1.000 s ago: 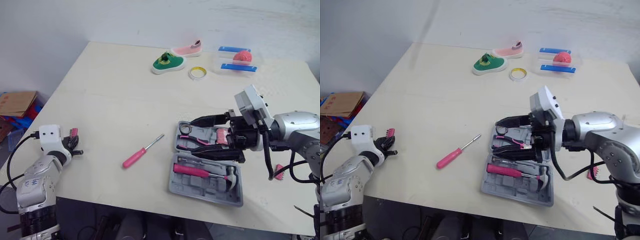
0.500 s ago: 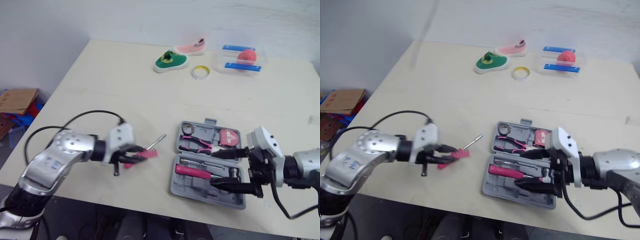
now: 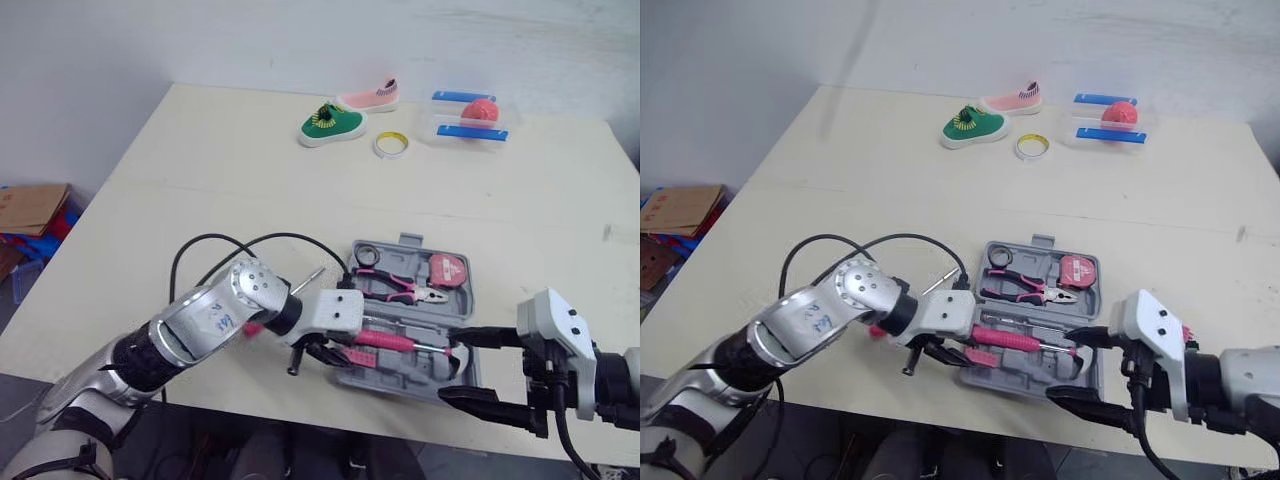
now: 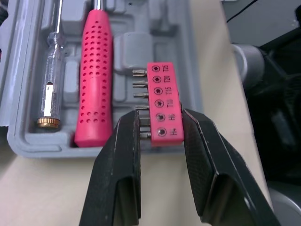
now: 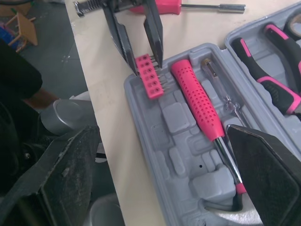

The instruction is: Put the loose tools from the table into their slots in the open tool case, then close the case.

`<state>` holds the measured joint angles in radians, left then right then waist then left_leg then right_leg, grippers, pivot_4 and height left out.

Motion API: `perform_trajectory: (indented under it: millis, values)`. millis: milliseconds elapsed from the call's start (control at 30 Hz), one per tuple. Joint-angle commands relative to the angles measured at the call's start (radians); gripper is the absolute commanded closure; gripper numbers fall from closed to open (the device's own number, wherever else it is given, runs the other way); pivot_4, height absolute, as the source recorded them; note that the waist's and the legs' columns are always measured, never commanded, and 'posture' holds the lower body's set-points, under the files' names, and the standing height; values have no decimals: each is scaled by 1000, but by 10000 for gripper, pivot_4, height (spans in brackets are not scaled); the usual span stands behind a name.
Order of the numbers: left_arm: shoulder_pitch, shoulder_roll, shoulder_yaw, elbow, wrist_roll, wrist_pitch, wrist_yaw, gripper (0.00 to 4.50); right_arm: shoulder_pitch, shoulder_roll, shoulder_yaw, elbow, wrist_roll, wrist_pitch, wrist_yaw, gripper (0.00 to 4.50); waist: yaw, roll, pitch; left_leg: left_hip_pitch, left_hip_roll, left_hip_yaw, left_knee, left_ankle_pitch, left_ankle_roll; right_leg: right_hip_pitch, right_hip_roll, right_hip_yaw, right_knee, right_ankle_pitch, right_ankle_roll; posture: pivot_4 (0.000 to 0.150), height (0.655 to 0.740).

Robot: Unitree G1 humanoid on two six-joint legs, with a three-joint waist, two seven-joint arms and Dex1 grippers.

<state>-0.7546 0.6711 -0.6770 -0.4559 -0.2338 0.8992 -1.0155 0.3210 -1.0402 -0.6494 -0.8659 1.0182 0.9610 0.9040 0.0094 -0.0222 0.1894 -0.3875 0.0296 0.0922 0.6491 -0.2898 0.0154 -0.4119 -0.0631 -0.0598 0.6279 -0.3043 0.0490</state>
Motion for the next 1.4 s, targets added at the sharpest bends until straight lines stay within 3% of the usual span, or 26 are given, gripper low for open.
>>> perform_trajectory:
  millis: [33, 767, 833, 867, 1000, 1067, 1100, 1233, 1333, 1400]
  values:
    - [-27, -2, -17, -10, 33, -8, -8, 38663, 6, 11, -43, -29, 18, -14, -22, 0, 4, 0, 0, 0, 0, 0, 0, 0, 0, 0, 0, 0, 0, 0, 0, 1500, 7304]
    - [-12, -104, -90, 47, 170, -7, 56, 38663, -1, 61, 26, -55, 128, -38, -196, 0, 15, 0, 0, 1, 0, 0, 3, 0, 0, 1, 1, 2, 1, 0, 0, 1500, 7304]
    - [-11, -112, -76, 40, 156, 13, 55, 28448, -10, 62, 28, -62, 173, -39, -226, 0, 15, 0, 0, 1, 0, 0, 4, 0, 0, 2, 0, 2, 1, 0, 1, 1500, 7304]
    - [-10, -111, -66, 31, 145, 27, 52, 26505, -9, 60, 30, -67, 182, -40, -235, 0, 15, 0, 0, 1, 0, 0, 4, 0, 0, 2, 0, 2, 1, 0, 1, 1500, 7304]
    - [6, -86, 12, -46, 74, 150, 41, 8855, 12, 66, 26, -80, 209, -48, -266, 0, 14, 0, 0, 0, 0, 0, 4, 0, 0, 2, 0, 2, 1, 0, 1, 1500, 7304]
    - [10, -74, 44, -67, 54, 189, 50, 1558, 15, 67, 24, -85, 245, -54, -287, 0, 10, 0, 0, 1, 0, 0, 4, 0, -1, 2, 1, 2, 2, 0, 1, 1500, 7304]
    - [12, -66, 73, -72, 37, 198, 47, 665, 16, 64, 24, -89, 260, -57, -298, 0, 10, 0, 0, 1, 0, 0, 4, 0, -1, 2, 1, 2, 2, 0, 1, 1500, 7304]
    - [21, -43, 142, -66, -17, 178, 25, 665, 24, 51, 27, -95, 282, -67, -321, 0, 12, 0, 0, 1, 0, 0, 4, 2, -4, 1, 1, 2, 4, 0, 1, 1500, 7304]
    - [110, -81, 266, 65, -72, -101, -27, 8463, 27, 47, 37, -76, 261, -74, -311, 0, 12, 1, -1, 2, 0, 0, 4, 2, -4, 2, 1, 3, 3, 0, 1, 1500, 7304]
    - [185, -111, 293, 154, -101, -346, -130, 16147, 14, 46, 58, -64, 252, -79, -313, 0, 12, 1, -1, 1, 0, 1, 4, 3, -5, 2, 1, 3, 3, 0, 1, 1500, 7304]
